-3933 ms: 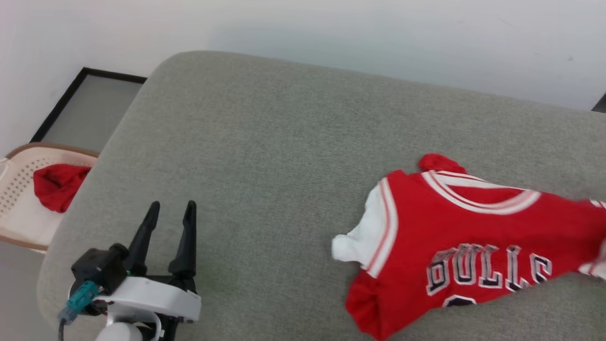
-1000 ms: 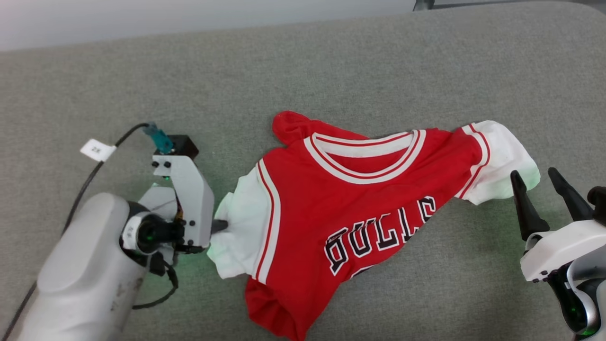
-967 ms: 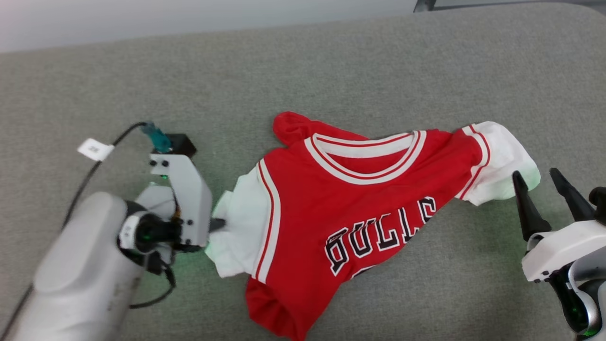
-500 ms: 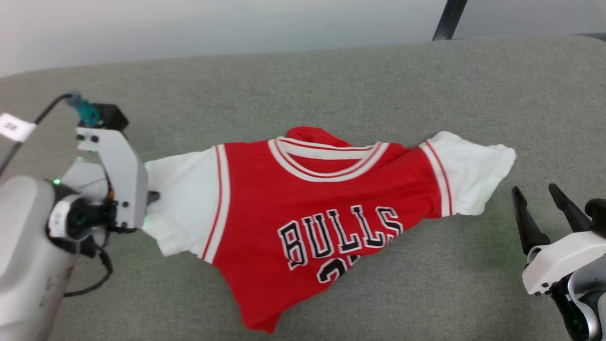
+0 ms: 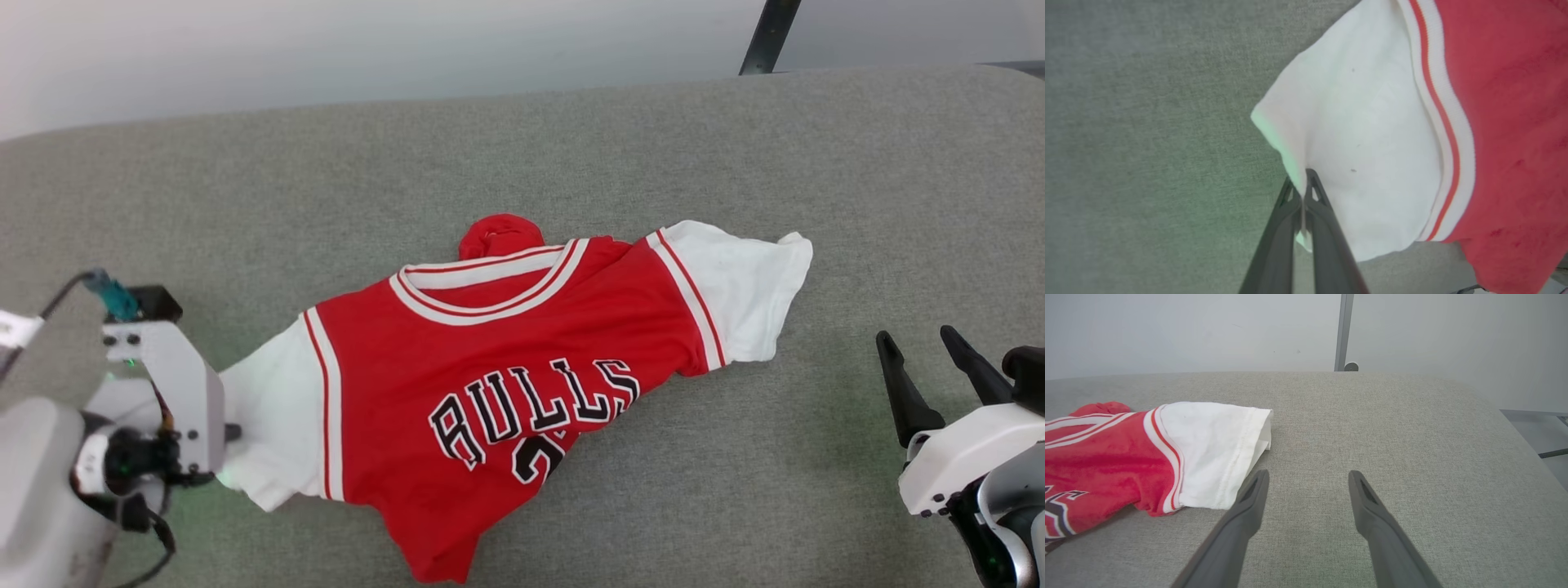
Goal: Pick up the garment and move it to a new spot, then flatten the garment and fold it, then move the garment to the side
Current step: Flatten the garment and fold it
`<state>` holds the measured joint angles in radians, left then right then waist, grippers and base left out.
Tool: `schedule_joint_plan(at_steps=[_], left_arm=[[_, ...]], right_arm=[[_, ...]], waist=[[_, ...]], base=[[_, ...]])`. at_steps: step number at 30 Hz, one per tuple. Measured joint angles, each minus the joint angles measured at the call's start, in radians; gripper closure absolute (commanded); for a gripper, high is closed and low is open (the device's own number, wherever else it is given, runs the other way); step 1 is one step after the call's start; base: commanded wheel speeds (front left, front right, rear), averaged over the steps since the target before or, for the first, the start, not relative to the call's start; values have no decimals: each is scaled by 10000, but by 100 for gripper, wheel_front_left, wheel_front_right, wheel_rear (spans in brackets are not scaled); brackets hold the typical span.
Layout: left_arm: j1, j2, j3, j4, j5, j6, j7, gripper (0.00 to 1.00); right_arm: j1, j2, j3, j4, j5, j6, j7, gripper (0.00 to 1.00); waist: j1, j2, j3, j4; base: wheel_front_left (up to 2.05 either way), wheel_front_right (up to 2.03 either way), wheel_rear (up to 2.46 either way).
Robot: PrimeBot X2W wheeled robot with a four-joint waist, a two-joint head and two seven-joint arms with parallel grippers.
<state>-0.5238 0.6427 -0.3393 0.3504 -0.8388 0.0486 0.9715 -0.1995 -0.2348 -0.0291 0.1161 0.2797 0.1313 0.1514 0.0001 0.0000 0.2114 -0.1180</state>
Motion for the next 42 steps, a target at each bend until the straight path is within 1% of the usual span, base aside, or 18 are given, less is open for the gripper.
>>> schedule_joint_plan(at_steps=[5, 6, 8, 9, 10, 15, 17, 21, 25, 28, 34, 37, 39, 40, 41, 42], left_arm=[[137, -280, -27, 520, -67, -59, -307, 100], [107, -284, -44, 579, -61, -61, -345, 83], [37, -313, -54, 688, -52, -90, -412, 57], [-16, -318, -38, 721, -48, -81, -485, 15], [-85, -301, -35, 721, -12, -52, -523, 0], [-351, -15, -65, 291, 393, -144, -932, 0], [-449, -52, 36, 104, 376, -148, -1170, 0], [-452, -61, 19, -56, 362, -268, -1319, 0], [-439, 13, -63, 61, 410, -527, -1501, 0], [-473, 75, 8, 430, 451, -663, -1799, 0], [-725, 291, -180, 1361, 546, -880, -1578, 0], [-902, 274, -255, 1758, 600, -926, -1565, 0], [-987, 167, -205, 2092, 451, -863, -1340, 0], [-1085, 161, -221, 2184, 420, -865, -1187, 20], [-1162, 148, -221, 2305, 370, -825, -982, 58], [-1244, 104, -219, 2412, 295, -750, -823, 100]], right_arm=[[0, 4, 2, -56, 6, 0, 88, 0], [0, 6, 12, -58, 6, 0, 104, 0], [3, 0, 31, -71, 6, 0, 142, 0], [6, -4, 42, -86, 6, 0, 165, 0], [11, -10, 52, -100, 6, 0, 169, 0], [111, -61, 102, -165, 12, 0, 211, 0], [120, -77, 105, -257, 12, 0, 207, 0], [140, -81, 169, -477, 27, 0, 194, 0], [134, -69, 265, -832, 48, 0, 251, 0], [106, -79, 309, -1135, 111, 0, 314, 0], [87, -105, 244, -1657, 184, 0, 533, 0], [84, -117, 213, -1824, 198, 0, 616, 0], [81, -119, 219, -1906, 219, 0, 708, 0], [64, -117, 224, -1944, 245, 0, 746, 0], [36, -123, 247, -1981, 272, 0, 840, 0], [9, -138, 282, -2008, 290, 0, 968, 0]], waist=[[-1, 0, 52, 5], [-1, 0, 41, 13], [0, 0, -16, 34], [0, 0, -59, 47], [0, 0, -110, 62], [-1, 0, -447, 165], [-1, 0, -578, 218], [-1, 0, -758, 305], [-1, 0, -737, 237], [-1, 0, -607, 107], [-1, 0, -77, -313], [0, 0, 192, -454], [0, 0, 362, -530], [-1, 0, 440, -562], [0, 0, 514, -588], [0, 0, 580, -609]], base=[[0, 0, 0], [0, 0, 0], [0, 0, 0], [0, 0, 0], [0, 0, 0], [0, 0, 0], [0, 0, 0], [0, 0, 0], [0, 0, 0], [0, 0, 0], [0, 0, 0], [0, 0, 0], [0, 0, 0], [0, 0, 0], [0, 0, 0], [0, 0, 0]])
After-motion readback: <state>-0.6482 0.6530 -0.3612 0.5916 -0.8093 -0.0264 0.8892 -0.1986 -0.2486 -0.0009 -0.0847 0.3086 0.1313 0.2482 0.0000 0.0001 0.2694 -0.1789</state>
